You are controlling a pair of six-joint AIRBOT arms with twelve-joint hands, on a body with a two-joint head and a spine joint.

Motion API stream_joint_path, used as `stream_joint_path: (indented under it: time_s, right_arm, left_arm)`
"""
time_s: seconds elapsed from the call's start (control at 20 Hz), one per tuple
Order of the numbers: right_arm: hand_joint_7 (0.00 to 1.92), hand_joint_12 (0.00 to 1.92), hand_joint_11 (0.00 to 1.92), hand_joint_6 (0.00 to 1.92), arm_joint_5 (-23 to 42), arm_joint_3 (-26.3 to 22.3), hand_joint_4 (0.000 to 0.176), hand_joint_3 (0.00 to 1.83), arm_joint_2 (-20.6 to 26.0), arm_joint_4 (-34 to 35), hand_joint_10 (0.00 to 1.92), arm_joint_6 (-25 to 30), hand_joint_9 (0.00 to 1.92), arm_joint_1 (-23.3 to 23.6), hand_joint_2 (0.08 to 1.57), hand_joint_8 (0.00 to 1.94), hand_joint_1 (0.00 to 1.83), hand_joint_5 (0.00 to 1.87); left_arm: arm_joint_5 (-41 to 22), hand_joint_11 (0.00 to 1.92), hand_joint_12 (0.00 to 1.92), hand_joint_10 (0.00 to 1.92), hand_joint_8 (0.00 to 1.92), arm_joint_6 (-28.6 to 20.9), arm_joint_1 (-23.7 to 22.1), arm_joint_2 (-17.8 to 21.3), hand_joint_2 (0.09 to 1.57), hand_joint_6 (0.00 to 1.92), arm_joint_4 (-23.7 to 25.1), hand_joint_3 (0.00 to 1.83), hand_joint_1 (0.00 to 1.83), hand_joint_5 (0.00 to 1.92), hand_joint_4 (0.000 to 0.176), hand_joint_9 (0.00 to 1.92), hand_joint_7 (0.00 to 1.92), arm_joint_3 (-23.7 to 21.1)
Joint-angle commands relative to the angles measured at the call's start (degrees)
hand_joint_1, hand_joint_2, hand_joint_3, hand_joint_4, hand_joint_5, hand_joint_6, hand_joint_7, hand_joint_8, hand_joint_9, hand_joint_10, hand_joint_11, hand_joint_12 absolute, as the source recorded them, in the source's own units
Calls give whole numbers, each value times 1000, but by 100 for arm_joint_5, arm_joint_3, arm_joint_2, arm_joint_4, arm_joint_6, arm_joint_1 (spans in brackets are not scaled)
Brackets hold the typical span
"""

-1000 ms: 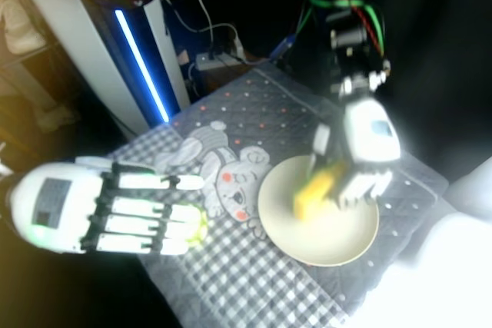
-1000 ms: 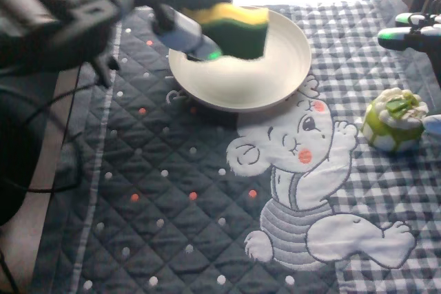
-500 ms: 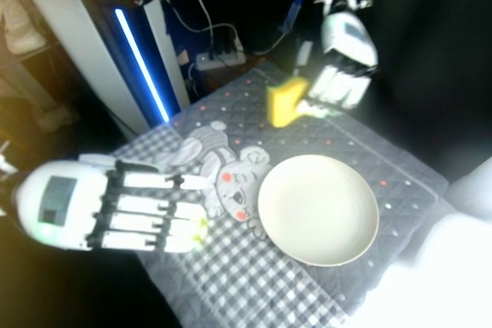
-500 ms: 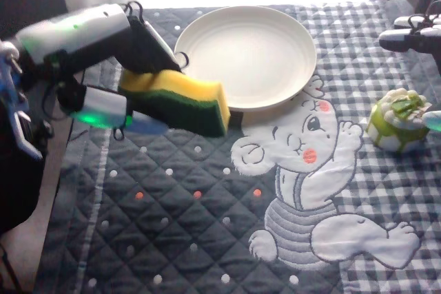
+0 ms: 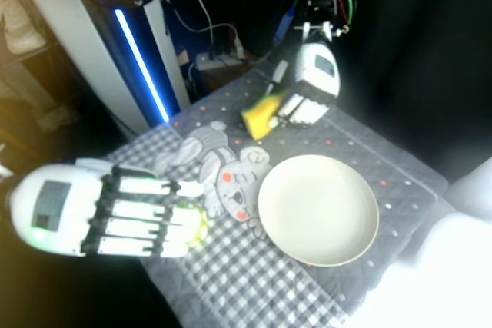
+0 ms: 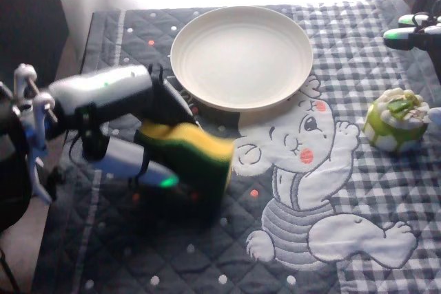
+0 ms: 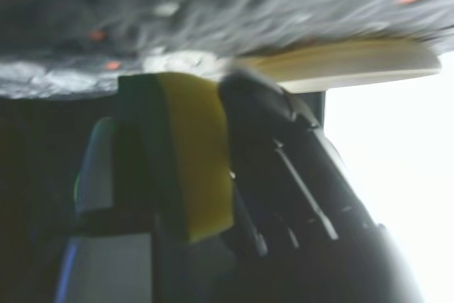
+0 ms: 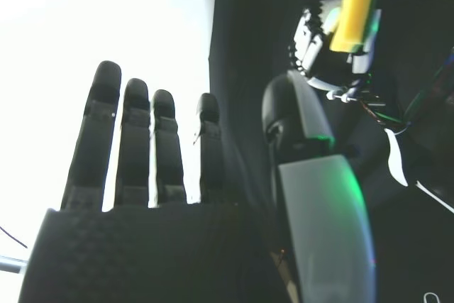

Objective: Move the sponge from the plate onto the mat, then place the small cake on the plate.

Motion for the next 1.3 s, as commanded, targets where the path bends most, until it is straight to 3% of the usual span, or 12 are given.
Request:
stream_joint_path:
  time_s: [0.0, 0.05, 0.3, 0.45, 0.55, 0.7, 0.8, 0.9, 1.0, 1.05, 1.2, 1.25]
  right_arm:
    - [273, 164, 309, 5, 651, 44, 97, 0, 26, 238, 5, 38, 300, 48, 1172, 3, 942, 371]
    - [280, 168, 313, 2, 651, 44, 105, 0, 25, 249, 5, 38, 302, 48, 1177, 5, 922, 367]
    - [299, 152, 255, 3, 655, 45, 108, 5, 34, 317, 1, 38, 301, 48, 1197, 4, 832, 381]
    - [272, 129, 195, 0, 716, 59, 135, 0, 39, 308, 0, 38, 258, 48, 1181, 0, 792, 357]
    - [176, 97, 140, 0, 756, 69, 142, 0, 32, 229, 0, 36, 154, 65, 1063, 0, 755, 271]
    - [110, 67, 117, 0, 633, 181, 174, 0, -51, 103, 0, 36, 81, 102, 928, 0, 817, 227]
    - [128, 95, 189, 1, 312, 315, 137, 0, -154, 1, 10, 36, 138, 177, 902, 3, 777, 222]
    - [159, 267, 293, 0, -131, 444, 173, 0, -260, -227, 17, 63, 245, 323, 865, 4, 762, 209]
    - [162, 1002, 61, 3, -476, 584, 166, 0, -390, -402, 8, 159, 252, 373, 848, 2, 792, 214]
    - [188, 1130, 11, 5, -557, 638, 159, 0, -447, -449, 8, 209, 261, 373, 843, 3, 830, 249]
    - [236, 1124, 0, 6, -719, 798, 167, 3, -663, -527, 3, 366, 267, 379, 858, 6, 949, 302]
    - [264, 1160, 0, 6, -799, 831, 146, 5, -713, -575, 13, 373, 306, 409, 881, 8, 1014, 324]
  left_arm:
    - [-568, 629, 884, 178, 35, -51, -14, -23, 880, 2, -181, 0, 1106, 806, 0, 869, 873, 6]
    - [-553, 592, 757, 68, 8, -52, 11, -19, 896, 0, -230, 0, 1088, 753, 0, 828, 805, 24]
    - [-831, 680, 1125, 60, 0, -51, 71, 100, 954, 0, -462, 0, 1042, 674, 0, 961, 707, -2]
    - [-1399, 271, 1108, 0, 0, 282, 187, 282, 905, 0, -1000, 0, 892, 403, 0, 596, 470, -170]
    - [-1926, 17, 813, 4, 1, 483, 245, 400, 835, 0, -1310, 0, 892, 146, 127, 214, 175, -322]
    - [-2593, 0, 217, 0, 0, 707, 248, 575, 809, 0, -1546, 0, 844, 2, 150, 2, 2, -518]
    - [-2936, 0, 8, 0, 0, 874, 342, 731, 762, 0, -1713, 0, 768, 0, 175, 0, 0, -683]
    - [-3231, 22, 10, 0, 0, 878, 489, 852, 742, 0, -1816, 0, 783, 0, 144, 0, 0, -800]
    - [-3298, 15, 8, 0, 0, 883, 593, 893, 758, 0, -1862, 0, 830, 0, 125, 0, 0, -864]
    - [-3299, 69, 33, 0, 0, 884, 610, 890, 760, 0, -1874, 0, 825, 0, 125, 0, 0, -868]
    - [-3324, 49, 33, 0, 0, 883, 703, 855, 755, 0, -1977, 0, 849, 0, 109, 0, 0, -877]
    - [-3345, 46, 34, 0, 0, 882, 737, 856, 754, 0, -2004, 0, 871, 0, 98, 0, 0, -886]
